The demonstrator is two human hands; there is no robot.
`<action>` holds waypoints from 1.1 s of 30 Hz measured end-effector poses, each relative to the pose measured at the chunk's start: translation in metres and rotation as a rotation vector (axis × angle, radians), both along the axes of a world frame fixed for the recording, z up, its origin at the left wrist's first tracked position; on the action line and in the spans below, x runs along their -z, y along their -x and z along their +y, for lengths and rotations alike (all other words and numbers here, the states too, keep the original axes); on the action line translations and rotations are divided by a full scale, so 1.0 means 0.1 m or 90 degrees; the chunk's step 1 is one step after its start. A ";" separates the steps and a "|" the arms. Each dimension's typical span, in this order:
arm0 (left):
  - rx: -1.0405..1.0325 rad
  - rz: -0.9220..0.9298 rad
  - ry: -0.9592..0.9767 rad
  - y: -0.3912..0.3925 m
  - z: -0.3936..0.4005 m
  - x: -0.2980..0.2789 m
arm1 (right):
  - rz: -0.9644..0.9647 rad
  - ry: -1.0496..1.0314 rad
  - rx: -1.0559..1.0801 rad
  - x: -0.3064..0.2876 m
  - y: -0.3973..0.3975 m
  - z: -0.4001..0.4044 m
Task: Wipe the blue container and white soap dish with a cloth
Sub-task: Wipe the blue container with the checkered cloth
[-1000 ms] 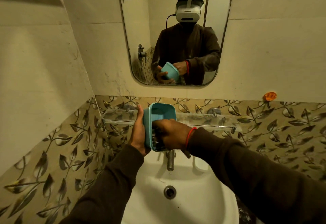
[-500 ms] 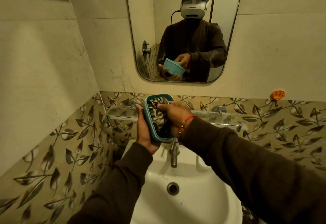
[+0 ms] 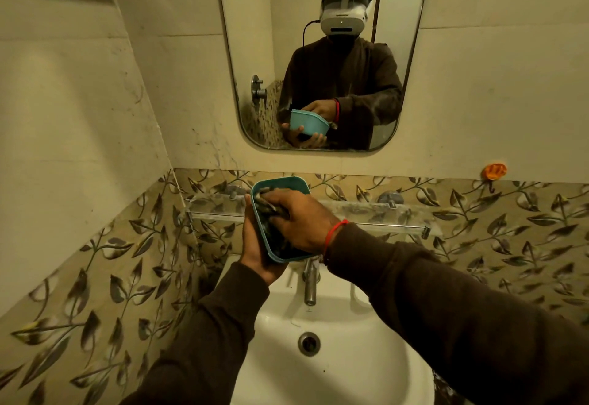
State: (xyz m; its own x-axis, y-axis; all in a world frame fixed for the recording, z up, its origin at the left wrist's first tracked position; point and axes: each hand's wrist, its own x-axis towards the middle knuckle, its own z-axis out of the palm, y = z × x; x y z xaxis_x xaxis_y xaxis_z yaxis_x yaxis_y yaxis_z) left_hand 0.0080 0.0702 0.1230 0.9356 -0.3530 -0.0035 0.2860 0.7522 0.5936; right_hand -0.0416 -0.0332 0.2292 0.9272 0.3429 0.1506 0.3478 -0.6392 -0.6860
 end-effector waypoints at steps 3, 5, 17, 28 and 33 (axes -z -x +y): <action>0.013 -0.005 -0.010 -0.06 0.10 0.03 | -0.016 0.120 -0.079 0.09 0.06 -0.05; 0.033 0.000 -0.026 -0.09 0.22 0.04 | -0.029 0.215 -0.147 0.16 0.10 -0.04; 0.087 0.106 -0.138 -0.02 0.10 0.02 | -0.251 0.504 -0.316 0.06 0.07 -0.19; 0.112 0.130 -0.085 0.11 -0.06 -0.14 | -0.507 0.576 -0.180 -0.16 -0.13 -0.38; 0.084 0.055 -0.137 0.02 -0.04 -0.21 | -0.515 0.636 -0.074 -0.08 -0.12 -0.34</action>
